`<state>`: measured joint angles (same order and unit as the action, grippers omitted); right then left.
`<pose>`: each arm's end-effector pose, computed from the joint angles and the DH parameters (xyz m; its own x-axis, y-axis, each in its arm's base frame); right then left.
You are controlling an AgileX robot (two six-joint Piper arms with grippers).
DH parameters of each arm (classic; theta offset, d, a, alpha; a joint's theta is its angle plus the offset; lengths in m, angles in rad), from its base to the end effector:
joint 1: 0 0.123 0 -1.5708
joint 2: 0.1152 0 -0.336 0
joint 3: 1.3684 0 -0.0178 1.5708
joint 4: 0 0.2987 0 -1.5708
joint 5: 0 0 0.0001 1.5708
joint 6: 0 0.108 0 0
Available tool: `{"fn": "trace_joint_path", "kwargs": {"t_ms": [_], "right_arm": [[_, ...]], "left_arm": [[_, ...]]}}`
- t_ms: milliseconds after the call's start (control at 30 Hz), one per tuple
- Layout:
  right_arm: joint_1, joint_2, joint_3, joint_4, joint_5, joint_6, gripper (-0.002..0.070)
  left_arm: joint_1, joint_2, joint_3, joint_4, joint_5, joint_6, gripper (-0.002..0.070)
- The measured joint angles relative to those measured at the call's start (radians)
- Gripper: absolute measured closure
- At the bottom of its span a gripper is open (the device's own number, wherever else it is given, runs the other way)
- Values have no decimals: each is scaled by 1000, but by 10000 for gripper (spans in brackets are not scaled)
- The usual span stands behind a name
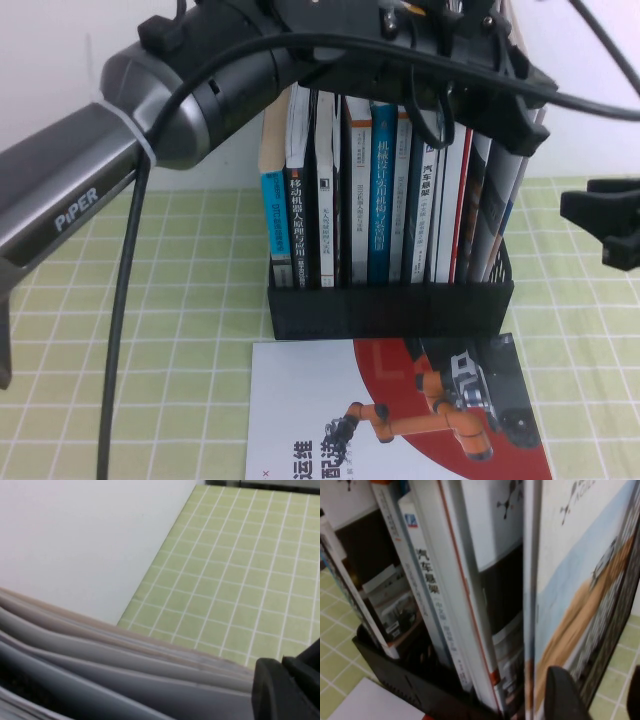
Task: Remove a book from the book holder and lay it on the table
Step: Hold the bookshelf
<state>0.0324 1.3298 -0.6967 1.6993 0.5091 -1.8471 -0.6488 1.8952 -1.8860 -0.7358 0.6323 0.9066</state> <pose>0.3046 0.0622 0.2733 -0.3937 -0.1258 -0.9106 -0.5132 0.8519 0.1042 0.3963 -0.3544 0.4276 -0.0827 0.3764 -0.9228 0.8998 0.4262 0.0932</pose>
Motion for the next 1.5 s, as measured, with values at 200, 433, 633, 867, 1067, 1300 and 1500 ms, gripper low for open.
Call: {"fn": "trace_joint_path", "kwargs": {"t_ms": [200, 433, 633, 867, 1067, 1300, 1500], "right_arm": [[0, 65, -101, 3, 27, -6, 395], [0, 114, -156, 3, 109, -8, 395], [0, 115, -160, 3, 117, -8, 394], [0, 131, -189, 3, 119, -8, 394], [0, 171, -228, 3, 87, -17, 394], [0, 186, -230, 3, 131, -20, 394], [0, 146, -230, 3, 154, -22, 394]], "left_arm": [[0, 4, -23, 160, 0, -105, 678], [0, 4, -27, 200, -4, -136, 678], [0, 4, -27, 207, -15, -139, 678], [0, 4, -27, 207, -18, -154, 678], [0, 4, -27, 210, -22, -156, 678], [0, 4, -27, 211, -22, -158, 678], [0, 4, -27, 213, -22, -158, 678]]}}
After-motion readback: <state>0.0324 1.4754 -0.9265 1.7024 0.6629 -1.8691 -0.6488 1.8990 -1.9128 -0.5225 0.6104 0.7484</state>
